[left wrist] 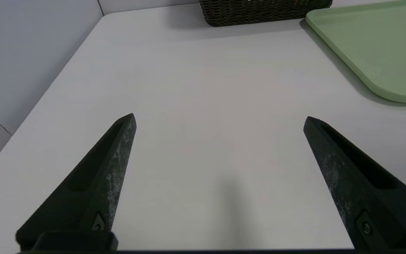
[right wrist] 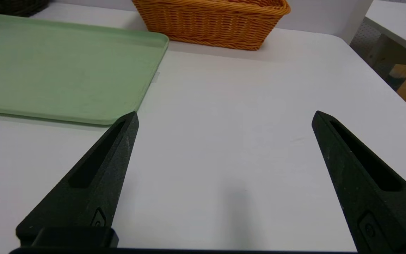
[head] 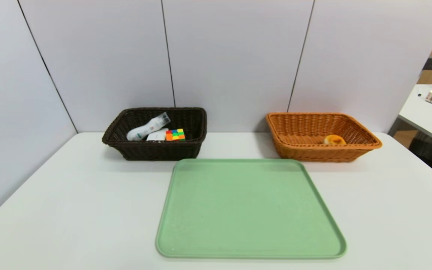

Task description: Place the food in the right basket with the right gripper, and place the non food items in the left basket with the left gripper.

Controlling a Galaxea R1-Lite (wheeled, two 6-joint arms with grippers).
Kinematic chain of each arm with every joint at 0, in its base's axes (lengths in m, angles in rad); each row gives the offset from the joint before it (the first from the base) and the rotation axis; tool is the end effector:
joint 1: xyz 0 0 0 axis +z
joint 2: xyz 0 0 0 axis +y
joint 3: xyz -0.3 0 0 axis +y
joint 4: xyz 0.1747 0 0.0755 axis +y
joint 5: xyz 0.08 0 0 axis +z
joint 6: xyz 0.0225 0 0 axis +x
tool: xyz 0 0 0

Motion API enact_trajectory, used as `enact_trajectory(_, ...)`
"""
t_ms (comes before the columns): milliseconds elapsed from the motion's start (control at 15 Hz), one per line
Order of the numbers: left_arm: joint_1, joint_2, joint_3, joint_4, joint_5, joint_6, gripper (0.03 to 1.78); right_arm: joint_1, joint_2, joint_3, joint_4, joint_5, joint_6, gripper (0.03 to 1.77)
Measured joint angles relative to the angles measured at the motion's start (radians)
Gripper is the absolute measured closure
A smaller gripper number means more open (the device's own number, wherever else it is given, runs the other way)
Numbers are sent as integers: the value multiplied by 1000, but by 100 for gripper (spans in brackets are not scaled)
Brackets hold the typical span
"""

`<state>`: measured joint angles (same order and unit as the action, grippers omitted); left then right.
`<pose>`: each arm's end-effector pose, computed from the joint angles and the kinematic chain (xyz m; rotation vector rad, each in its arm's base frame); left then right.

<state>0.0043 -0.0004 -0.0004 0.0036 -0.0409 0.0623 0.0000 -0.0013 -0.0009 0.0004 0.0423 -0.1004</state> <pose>-0.0229 -0.0010 0.0752 0.0622 0.0017 -0.0367 -0.0230 0.0010 0.0757 -0.1004 -0.0039 0.0422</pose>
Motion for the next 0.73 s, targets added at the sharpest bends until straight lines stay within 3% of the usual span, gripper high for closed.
enact_trajectory(733, 0, 0, 0, 1, 10, -23, 12, 0, 0, 1, 0, -26, 69, 10)
